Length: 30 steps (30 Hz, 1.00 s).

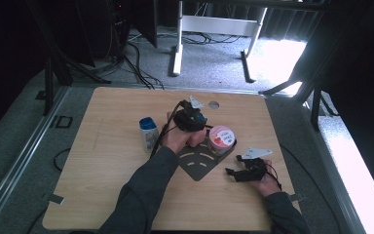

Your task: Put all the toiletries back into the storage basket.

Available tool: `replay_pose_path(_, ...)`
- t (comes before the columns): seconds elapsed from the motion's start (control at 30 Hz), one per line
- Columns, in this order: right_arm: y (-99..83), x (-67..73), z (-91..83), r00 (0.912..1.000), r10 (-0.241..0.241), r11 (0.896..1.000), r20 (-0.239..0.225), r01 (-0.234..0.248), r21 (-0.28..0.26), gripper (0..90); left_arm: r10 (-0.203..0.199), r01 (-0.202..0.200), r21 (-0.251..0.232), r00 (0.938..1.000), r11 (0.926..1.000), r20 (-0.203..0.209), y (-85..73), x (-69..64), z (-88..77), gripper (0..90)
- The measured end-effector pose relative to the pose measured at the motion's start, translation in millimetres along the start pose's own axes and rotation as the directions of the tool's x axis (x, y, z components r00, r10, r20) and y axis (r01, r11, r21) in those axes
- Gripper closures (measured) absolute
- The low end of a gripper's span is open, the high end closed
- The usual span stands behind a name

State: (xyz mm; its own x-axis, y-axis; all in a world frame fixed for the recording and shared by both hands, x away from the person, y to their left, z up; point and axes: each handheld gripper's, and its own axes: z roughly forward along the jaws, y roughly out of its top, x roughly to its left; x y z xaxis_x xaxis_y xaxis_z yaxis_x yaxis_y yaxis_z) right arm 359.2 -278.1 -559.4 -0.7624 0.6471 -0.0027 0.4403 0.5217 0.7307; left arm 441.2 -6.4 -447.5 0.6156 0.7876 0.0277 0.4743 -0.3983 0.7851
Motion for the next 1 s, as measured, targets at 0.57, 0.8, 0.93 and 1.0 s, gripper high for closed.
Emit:
replay_pose_path(0.57,0.0,0.0,0.0,1.0,0.0,1.0,0.0,0.0,0.0,24.3,-0.023,0.024,0.019,0.9995,0.9995,-0.023,4.6,2.8,17.0,52.9)
replay_pose_path(0.8,0.0,-0.1,-0.1,1.0,0.002,1.0,-0.001,-0.002,0.0,24.3,-0.028,0.029,0.023,0.9994,0.9993,-0.02,4.1,1.6,19.6,52.9)
replay_pose_path(0.93,0.0,-0.1,0.0,1.0,0.001,1.0,-0.001,-0.001,0.0,24.3,-0.032,0.032,0.023,0.9994,0.9992,-0.017,5.3,0.2,21.1,52.9)
replay_pose_path(1.0,0.0,-0.1,-0.1,1.0,0.002,1.0,-0.002,-0.002,0.001,24.3,-0.035,0.035,0.02,0.9993,0.9992,-0.016,5.8,-1.3,22.0,52.9)
